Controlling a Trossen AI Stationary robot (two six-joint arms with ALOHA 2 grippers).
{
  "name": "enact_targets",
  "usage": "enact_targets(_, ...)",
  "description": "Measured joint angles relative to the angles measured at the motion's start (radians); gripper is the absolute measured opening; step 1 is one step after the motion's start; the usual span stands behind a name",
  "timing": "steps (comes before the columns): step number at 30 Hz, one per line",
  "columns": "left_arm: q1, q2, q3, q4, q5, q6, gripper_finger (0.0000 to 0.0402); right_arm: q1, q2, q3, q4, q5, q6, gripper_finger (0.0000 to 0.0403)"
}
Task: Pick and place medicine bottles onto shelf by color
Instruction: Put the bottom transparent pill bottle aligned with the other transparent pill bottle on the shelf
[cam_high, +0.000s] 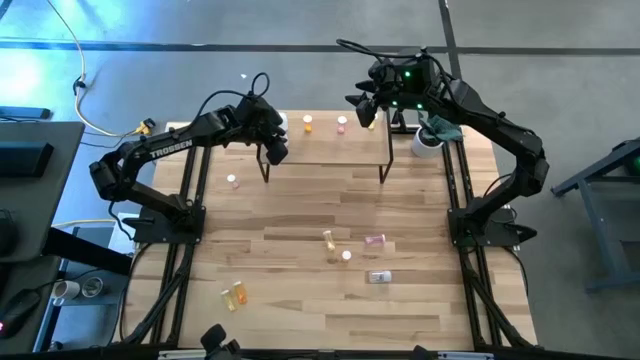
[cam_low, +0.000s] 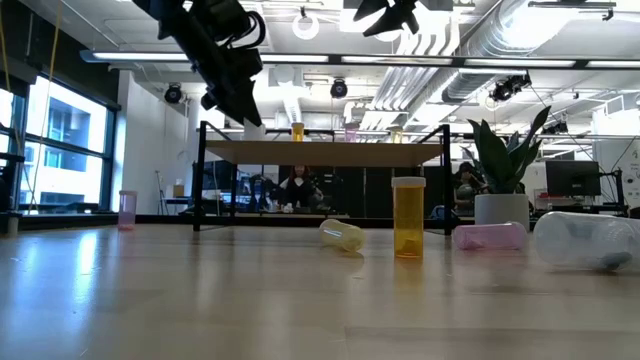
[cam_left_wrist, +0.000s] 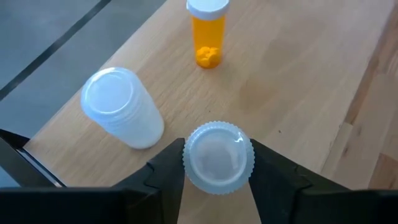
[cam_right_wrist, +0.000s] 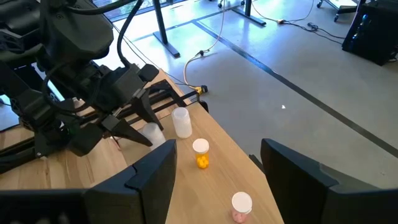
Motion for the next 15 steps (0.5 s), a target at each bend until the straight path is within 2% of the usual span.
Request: enact_targets(15, 0.000, -0.010, -0.003, -0.015, 0.003, 0.000, 0.0158, 0.000, 0.000, 0.000, -0.001, 0.000, 0.011, 0.0224)
